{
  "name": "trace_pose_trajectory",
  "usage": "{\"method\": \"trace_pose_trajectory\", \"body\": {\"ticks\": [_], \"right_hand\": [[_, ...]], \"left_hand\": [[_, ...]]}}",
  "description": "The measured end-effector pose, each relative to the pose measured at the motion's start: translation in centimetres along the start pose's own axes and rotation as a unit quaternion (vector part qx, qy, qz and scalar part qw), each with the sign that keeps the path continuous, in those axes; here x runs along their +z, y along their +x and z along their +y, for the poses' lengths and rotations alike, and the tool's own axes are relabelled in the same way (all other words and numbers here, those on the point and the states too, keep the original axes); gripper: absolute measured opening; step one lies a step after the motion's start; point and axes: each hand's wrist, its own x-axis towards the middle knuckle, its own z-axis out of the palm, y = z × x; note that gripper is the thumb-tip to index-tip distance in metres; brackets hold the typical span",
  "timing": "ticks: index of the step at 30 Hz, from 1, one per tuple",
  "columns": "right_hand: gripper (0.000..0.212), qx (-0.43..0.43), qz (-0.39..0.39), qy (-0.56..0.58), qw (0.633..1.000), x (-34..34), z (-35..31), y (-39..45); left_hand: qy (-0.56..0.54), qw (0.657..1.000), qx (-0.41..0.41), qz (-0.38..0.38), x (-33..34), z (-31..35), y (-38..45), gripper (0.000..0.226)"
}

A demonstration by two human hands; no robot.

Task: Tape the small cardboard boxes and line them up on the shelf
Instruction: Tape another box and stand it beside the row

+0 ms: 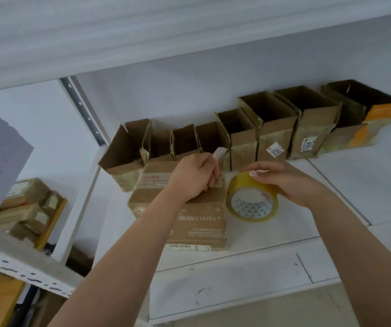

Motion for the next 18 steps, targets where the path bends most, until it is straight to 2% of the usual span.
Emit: {"method": "trace_pose_trajectory", "body": {"ticks": [3,5,8,10,12,15,18], "right_hand": [[0.021,0.029,0.017,-0.103,0.994,1.1,0.9,0.3],[0.019,0.037,0.023,-0.121,0.992,1.6,1.5,0.1],[0.015,0.024,0.033,-0.108,0.993,1.0,1.3,-0.2],[0.014,0.027,0.023,-0.107,0.994,0.4,0.9,-0.5],[0.015,0.026,0.021,-0.111,0.993,0.2,0.5,-0.7],[0.016,0.012,0.055,-0.117,0.992,0.5,0.0,-1.1],[0.015,-0.007,0.093,-0.129,0.987,0.9,-0.5,-1.7]], "left_hand": [[0.016,1.0,0.009,-0.011,0.2,0.0,-0.1,0.044],[0.029,0.999,0.002,-0.034,-0.2,0.4,-0.2,0.043],[0.027,0.991,-0.034,-0.127,-1.3,1.7,-0.1,0.043],[0.097,0.974,-0.037,-0.201,-1.8,3.2,-0.1,0.04],[0.189,0.951,-0.04,-0.24,-1.7,4.8,0.2,0.033],[0.304,0.916,-0.063,-0.256,-0.5,6.6,1.1,0.033],[0.385,0.89,-0.101,-0.223,0.7,7.0,1.9,0.039]]}}
